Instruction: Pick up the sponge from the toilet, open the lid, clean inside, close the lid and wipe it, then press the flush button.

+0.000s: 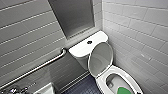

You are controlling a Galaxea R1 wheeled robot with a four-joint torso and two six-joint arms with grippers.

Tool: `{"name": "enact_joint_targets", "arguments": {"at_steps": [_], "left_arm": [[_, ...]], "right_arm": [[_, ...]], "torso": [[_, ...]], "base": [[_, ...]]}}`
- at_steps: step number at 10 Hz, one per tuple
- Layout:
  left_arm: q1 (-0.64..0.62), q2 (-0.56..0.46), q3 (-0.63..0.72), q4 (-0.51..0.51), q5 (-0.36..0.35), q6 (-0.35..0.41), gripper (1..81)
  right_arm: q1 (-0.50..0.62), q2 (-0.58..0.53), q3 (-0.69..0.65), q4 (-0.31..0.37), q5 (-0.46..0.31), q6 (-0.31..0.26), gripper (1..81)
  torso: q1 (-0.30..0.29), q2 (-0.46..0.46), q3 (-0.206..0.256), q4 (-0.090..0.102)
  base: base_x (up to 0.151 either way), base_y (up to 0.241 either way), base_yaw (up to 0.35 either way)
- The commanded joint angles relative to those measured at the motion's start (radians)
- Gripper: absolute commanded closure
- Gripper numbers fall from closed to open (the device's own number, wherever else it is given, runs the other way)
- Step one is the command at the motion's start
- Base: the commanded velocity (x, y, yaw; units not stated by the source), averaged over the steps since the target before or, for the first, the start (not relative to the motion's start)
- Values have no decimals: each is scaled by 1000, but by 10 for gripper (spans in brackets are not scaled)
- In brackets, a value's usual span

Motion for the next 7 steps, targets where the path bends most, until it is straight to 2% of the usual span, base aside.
{"name": "enact_joint_targets", "arguments": {"at_steps": [1, 4, 7], "left_arm": [[19, -1, 7, 10, 91, 1, 10], [19, -1, 7, 8, 91, 1, 10], [19, -1, 7, 7, 91, 1, 10]], "right_arm": [[356, 91, -19, -1, -257, 29, 811], [433, 232, -143, 2, -319, 45, 811], [442, 394, -311, 2, -309, 77, 811]], "torso": [[0, 0, 0, 0], [0, 0, 0, 0], [0, 0, 0, 0]], "base": [[0, 0, 0], [0, 0, 0], [0, 0, 0]]}}
